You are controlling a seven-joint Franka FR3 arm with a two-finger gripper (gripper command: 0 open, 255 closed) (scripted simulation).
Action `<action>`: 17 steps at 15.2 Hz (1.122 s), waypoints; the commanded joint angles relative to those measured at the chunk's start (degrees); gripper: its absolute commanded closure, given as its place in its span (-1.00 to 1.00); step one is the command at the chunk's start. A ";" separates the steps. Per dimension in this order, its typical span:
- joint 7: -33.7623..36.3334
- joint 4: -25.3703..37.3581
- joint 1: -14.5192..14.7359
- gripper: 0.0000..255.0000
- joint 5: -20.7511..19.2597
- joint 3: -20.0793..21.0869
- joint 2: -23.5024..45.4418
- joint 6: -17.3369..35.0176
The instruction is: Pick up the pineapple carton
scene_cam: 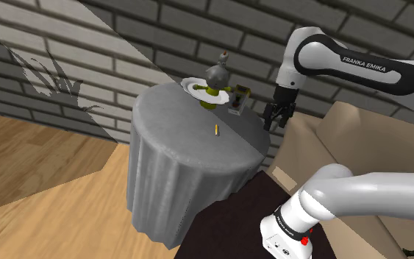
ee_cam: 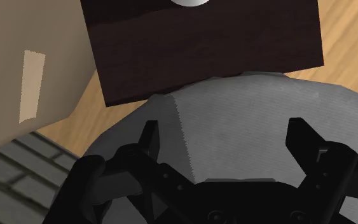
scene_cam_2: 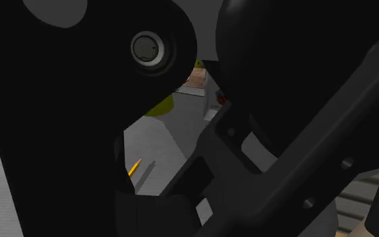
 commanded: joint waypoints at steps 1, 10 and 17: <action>0.00 0.00 0.00 -1.00 0.00 0.00 0.00 0.00; -21.78 8.70 2.00 -1.00 -7.20 -9.92 12.82 9.49; -38.60 19.45 4.32 -1.00 -6.80 -16.07 25.31 15.59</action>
